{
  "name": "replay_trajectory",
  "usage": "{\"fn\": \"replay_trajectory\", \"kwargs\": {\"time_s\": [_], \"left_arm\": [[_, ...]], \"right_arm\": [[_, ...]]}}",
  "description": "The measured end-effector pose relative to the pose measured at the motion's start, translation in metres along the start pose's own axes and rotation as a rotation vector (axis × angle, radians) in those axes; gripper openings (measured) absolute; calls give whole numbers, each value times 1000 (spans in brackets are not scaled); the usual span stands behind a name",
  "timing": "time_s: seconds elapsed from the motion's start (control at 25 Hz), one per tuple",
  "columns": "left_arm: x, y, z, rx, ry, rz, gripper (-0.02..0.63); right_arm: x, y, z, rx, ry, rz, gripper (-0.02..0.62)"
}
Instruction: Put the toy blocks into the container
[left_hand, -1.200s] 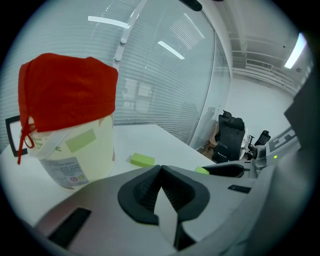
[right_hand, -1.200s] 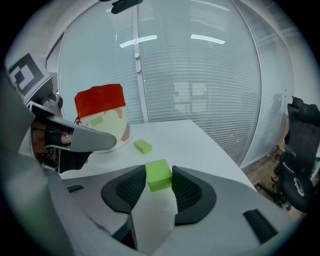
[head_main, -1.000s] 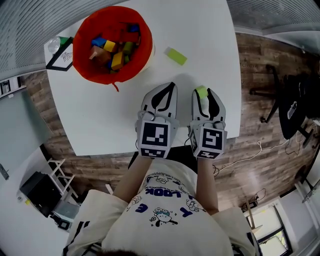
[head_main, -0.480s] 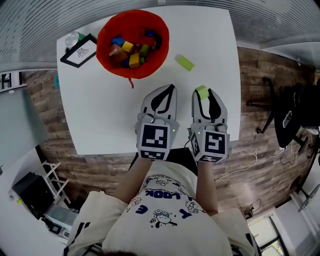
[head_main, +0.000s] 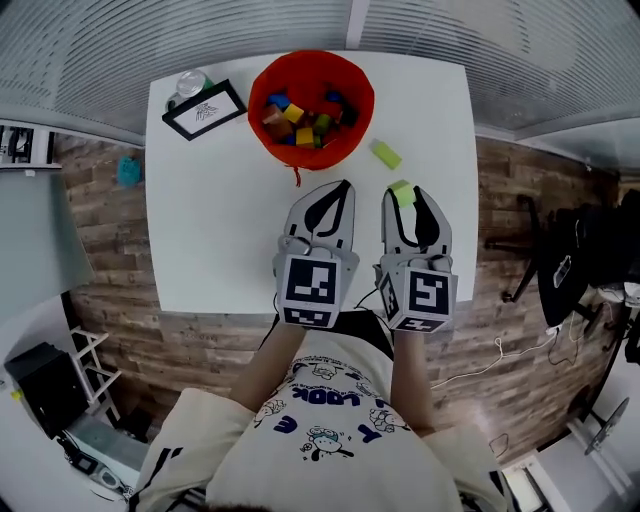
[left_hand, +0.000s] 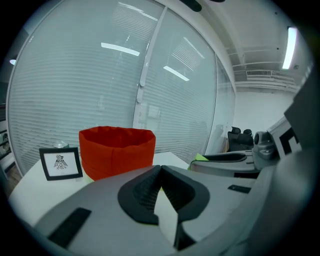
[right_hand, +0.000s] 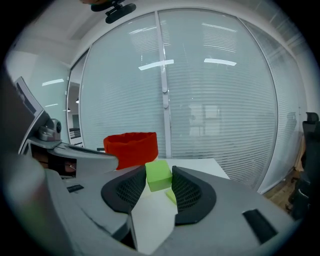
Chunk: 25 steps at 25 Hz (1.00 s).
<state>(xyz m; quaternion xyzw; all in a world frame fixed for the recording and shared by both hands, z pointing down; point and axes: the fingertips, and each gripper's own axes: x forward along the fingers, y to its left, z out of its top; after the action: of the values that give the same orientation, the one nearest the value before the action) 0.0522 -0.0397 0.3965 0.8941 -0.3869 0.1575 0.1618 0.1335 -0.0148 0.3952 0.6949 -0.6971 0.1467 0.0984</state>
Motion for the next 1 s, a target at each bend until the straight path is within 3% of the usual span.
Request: {"fn": "replay_trajectory", "kwargs": {"time_s": [0.48,1.0], "left_arm": [[-33,44,41,-2,-107,108,32],[-51,86,63,-14,-166,185,32]], "right_arm": [[18,41,55,-55,-89,82,161],[42,91,90,-101,-140,181,161]]}}
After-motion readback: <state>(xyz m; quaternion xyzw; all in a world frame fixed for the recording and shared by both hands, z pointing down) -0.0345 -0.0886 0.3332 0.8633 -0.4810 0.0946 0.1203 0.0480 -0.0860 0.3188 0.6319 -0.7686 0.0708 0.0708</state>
